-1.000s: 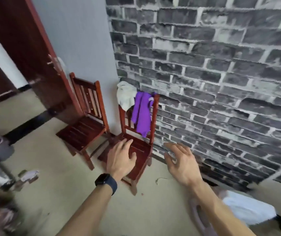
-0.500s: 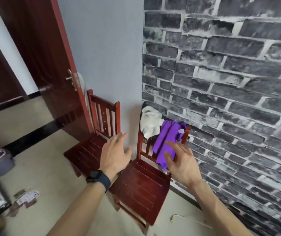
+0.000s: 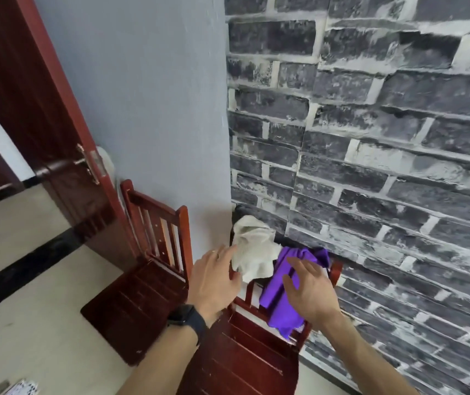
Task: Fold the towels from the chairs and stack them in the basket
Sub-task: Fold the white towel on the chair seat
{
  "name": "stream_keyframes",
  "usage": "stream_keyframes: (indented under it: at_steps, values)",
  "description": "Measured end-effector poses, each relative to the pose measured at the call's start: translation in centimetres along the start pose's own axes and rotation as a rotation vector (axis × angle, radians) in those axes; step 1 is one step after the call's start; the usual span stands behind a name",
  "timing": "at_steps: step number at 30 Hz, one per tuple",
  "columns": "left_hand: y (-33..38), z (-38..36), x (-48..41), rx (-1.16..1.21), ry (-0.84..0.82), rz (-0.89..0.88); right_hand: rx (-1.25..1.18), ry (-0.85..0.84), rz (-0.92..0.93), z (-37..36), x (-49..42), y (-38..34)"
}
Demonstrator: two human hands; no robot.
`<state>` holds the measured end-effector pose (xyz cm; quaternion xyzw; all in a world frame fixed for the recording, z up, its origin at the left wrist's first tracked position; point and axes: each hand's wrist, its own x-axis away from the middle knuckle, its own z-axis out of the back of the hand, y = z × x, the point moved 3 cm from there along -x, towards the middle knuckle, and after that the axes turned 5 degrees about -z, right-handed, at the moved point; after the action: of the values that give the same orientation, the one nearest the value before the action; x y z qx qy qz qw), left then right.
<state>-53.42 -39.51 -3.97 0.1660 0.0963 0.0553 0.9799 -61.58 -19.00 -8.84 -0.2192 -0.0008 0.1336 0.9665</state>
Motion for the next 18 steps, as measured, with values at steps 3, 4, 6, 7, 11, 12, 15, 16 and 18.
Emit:
stream_keyframes:
  at_steps: [3, 4, 6, 7, 11, 12, 15, 16, 18]
  values:
    - [-1.8, -2.0, -4.0, -0.005, -0.097, 0.029, 0.1, -0.12, -0.045, -2.2, -3.6, 0.3]
    - [-2.4, -2.8, -5.3, -0.017, -0.13, 0.032, 0.125, -0.163, -0.066, -2.9, -4.7, 0.4]
    - [-3.5, -4.4, -7.8, -0.015, -0.204, 0.067, 0.169, -0.23, -0.114, -4.5, -6.7, 0.7]
    - [-4.1, -5.5, -9.0, -0.005, -0.245, 0.094, 0.186, -0.252, -0.143, -5.3, -7.4, 1.0]
    - [-5.8, -9.2, -13.9, 0.005, -0.325, 0.133, 0.281, -0.287, -0.222, -8.4, -8.7, 2.4]
    - [-6.1, -9.8, -14.8, -0.015, -0.324, 0.109, 0.296, -0.271, -0.234, -8.9, -8.8, 2.5]
    - [-6.9, -10.2, -17.0, -0.094, -0.28, 0.027, 0.299, -0.269, -0.273, -9.5, -9.4, 2.0]
    - [-7.2, -10.0, -17.5, -0.121, -0.268, -0.01, 0.296, -0.274, -0.287, -9.6, -9.3, 1.9]
    - [-7.2, -9.0, -18.3, -0.135, -0.235, -0.074, 0.305, -0.279, -0.307, -9.7, -9.2, 2.1]
